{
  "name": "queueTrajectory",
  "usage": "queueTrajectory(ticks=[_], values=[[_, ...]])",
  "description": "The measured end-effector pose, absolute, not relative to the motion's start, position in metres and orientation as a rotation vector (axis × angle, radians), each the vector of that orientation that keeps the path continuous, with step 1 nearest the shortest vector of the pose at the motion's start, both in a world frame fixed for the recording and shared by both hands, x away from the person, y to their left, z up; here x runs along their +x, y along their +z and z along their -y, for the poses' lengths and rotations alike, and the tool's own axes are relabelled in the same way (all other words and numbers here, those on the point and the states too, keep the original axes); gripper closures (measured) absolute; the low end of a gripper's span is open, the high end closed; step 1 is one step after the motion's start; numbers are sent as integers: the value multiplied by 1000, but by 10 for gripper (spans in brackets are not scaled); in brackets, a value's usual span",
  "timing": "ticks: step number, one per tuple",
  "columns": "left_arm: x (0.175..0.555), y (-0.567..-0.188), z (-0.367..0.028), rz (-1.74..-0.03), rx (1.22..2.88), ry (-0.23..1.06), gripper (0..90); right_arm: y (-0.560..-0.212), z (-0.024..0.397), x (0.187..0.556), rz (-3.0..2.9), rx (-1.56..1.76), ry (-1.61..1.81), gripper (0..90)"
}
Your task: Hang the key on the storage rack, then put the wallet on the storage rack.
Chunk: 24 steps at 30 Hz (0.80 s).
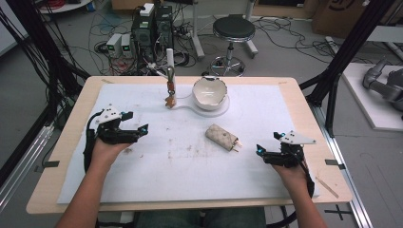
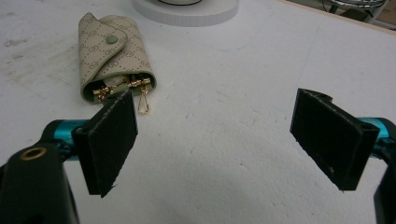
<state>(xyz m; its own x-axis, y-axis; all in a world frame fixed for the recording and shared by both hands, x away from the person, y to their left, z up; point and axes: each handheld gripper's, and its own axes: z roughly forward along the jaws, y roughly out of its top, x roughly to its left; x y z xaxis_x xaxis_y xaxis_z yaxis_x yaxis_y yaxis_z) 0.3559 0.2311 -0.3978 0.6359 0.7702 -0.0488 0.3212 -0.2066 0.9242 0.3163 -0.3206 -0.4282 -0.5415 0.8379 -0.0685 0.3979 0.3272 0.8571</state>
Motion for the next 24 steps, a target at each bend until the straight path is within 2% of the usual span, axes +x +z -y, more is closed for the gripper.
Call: queueTrajectory(ticks=[11,24], values=[[352,-404,-244,-903,1777,514,178,-427,316,320,-2091,1074,1138,151],[339,-411,-263,-948,1776,524,178,-426,291,335,-2147,1007,1156,151]])
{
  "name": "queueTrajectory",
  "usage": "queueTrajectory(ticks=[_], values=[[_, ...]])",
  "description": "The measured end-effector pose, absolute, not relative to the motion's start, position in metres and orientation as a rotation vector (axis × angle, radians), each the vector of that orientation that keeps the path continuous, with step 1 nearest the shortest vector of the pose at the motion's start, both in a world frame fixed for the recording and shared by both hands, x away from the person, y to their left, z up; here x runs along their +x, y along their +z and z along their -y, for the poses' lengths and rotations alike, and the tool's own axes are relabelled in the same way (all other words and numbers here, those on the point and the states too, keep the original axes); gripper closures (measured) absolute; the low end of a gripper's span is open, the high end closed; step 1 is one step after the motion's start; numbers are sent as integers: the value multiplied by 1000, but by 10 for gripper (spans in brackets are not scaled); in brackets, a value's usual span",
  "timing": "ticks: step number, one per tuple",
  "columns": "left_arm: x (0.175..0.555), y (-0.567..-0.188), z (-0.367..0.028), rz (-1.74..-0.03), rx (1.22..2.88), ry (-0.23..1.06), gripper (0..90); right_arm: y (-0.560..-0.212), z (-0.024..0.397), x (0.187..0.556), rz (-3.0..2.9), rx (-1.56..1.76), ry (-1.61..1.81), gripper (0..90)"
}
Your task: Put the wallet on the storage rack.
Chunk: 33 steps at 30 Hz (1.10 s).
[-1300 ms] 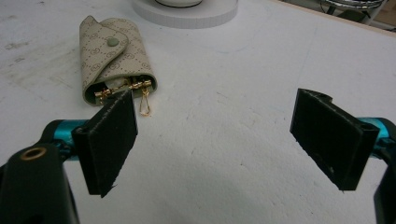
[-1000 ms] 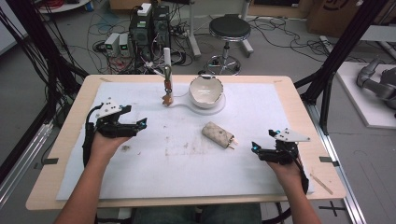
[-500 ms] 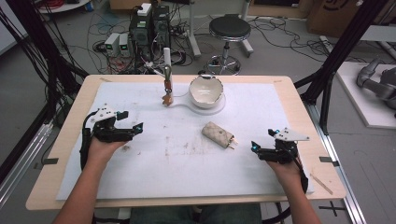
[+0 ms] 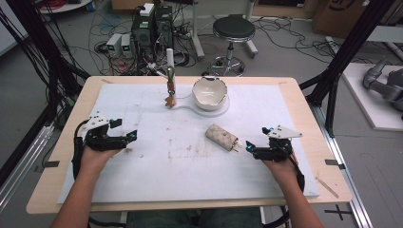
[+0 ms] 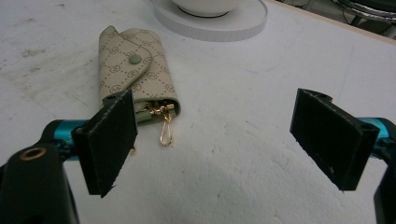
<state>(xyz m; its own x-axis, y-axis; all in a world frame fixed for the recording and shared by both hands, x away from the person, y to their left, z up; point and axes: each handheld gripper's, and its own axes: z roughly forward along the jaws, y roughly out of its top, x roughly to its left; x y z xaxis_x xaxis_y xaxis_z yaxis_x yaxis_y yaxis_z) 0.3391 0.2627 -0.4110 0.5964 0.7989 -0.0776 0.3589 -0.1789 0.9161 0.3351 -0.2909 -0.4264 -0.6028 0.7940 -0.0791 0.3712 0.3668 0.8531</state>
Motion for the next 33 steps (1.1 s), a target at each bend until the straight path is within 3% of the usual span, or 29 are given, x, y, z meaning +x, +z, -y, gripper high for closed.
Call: queueTrajectory(ticks=[33], values=[[327,-421,-267,-962,1817,490,178,-442,235,364,-2361,914,1132,151]])
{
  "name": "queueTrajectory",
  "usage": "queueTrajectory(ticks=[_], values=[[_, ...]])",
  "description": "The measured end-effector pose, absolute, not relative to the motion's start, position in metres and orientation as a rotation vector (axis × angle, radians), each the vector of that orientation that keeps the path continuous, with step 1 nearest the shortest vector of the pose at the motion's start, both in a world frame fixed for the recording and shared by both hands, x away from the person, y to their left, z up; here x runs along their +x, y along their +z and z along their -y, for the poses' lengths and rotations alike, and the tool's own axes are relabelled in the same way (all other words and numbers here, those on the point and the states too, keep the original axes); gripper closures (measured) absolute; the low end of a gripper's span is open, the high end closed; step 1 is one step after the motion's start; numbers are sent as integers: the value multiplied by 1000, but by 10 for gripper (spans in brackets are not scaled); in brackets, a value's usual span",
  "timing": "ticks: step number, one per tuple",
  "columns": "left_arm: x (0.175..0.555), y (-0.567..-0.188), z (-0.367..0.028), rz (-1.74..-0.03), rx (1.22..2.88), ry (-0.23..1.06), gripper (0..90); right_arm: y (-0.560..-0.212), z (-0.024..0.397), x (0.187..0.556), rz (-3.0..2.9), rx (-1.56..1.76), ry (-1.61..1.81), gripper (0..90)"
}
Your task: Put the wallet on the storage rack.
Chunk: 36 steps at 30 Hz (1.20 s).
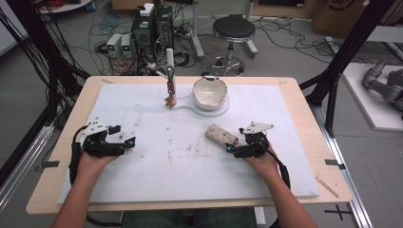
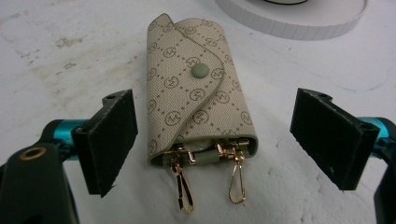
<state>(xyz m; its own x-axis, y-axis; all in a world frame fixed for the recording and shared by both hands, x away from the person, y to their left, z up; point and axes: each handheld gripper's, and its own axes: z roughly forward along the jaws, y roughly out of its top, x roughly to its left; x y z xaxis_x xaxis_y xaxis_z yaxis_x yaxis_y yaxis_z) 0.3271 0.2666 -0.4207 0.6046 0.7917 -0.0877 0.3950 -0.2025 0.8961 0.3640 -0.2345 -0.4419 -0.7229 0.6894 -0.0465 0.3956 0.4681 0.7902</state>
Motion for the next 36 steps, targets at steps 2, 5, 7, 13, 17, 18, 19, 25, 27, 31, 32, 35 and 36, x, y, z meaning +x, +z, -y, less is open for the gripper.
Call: queueTrajectory(ticks=[2,5,7,13,17,18,19,25,27,31,32,35,36], values=[[326,-421,-267,-962,1817,488,178,-443,233,366,-2372,912,1127,151],[325,-422,-268,-963,1818,486,178,-445,230,369,-2385,907,1121,150],[324,-422,-268,-965,1819,485,178,-445,228,371,-2410,921,1105,150],[323,-423,-270,-970,1815,484,178,-449,222,374,-2446,911,1073,151],[323,-423,-271,-970,1817,483,178,-451,219,375,-2469,923,1029,151],[323,-423,-270,-970,1818,483,178,-451,218,376,-2480,930,1016,152],[323,-423,-270,-970,1818,481,178,-452,217,377,-2494,926,998,156],[323,-425,-268,-969,1826,476,178,-452,217,378,-2519,929,992,235],[323,-425,-267,-968,1827,474,178,-451,218,377,-2514,930,996,307],[324,-424,-267,-966,1827,472,178,-450,220,377,-2518,933,991,346],[324,-424,-267,-965,1830,473,178,-449,220,377,-2518,937,993,352],[324,-425,-266,-968,1825,469,178,-448,221,376,-2520,932,977,360],[325,-425,-266,-966,1826,467,178,-447,221,376,-2520,932,971,362]])
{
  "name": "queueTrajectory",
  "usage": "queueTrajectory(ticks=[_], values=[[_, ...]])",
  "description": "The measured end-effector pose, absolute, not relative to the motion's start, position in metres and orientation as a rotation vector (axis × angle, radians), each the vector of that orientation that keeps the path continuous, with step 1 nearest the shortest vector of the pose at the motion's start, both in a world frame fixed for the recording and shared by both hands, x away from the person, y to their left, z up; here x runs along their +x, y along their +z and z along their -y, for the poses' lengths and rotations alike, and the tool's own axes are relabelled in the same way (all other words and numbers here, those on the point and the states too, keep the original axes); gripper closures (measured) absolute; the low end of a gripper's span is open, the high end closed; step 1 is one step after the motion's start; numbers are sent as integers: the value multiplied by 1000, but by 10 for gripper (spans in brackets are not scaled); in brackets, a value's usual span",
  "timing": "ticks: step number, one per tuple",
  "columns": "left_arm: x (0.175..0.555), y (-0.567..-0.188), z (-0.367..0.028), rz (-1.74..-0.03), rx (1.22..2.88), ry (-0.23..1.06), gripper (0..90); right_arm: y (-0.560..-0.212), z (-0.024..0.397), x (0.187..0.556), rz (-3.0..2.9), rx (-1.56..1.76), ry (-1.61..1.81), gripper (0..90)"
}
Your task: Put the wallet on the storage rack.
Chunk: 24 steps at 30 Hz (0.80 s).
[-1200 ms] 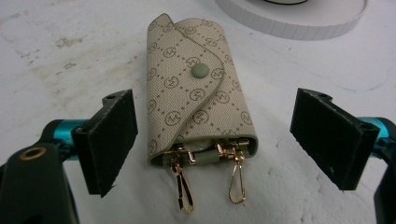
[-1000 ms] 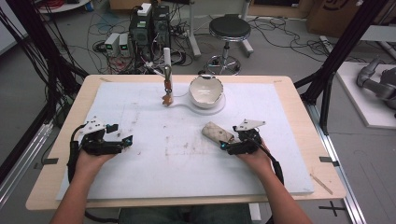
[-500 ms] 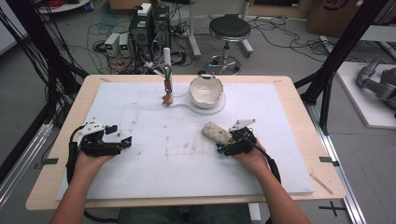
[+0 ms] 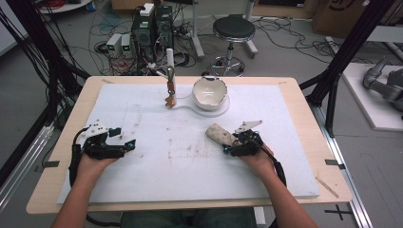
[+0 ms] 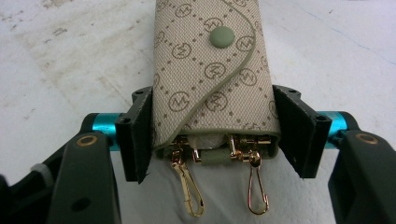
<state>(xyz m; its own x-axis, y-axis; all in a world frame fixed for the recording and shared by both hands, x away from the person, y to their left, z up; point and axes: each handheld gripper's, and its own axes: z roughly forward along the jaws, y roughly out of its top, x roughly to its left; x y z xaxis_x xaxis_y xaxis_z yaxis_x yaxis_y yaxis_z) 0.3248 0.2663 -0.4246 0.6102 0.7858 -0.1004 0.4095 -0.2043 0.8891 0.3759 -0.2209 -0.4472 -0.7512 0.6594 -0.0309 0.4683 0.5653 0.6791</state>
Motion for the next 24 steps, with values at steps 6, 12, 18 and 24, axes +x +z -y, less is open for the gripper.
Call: queueTrajectory(ticks=[6,12,18,24], values=[[328,-424,-265,-960,1822,461,178,-442,225,372,-2505,942,972,367],[332,-422,-260,-945,1818,456,178,-433,229,364,-2463,933,1030,367],[335,-422,-256,-932,1815,437,179,-421,236,363,-2406,976,1106,367],[339,-423,-252,-921,1808,425,179,-404,238,368,-2358,969,1132,367]])
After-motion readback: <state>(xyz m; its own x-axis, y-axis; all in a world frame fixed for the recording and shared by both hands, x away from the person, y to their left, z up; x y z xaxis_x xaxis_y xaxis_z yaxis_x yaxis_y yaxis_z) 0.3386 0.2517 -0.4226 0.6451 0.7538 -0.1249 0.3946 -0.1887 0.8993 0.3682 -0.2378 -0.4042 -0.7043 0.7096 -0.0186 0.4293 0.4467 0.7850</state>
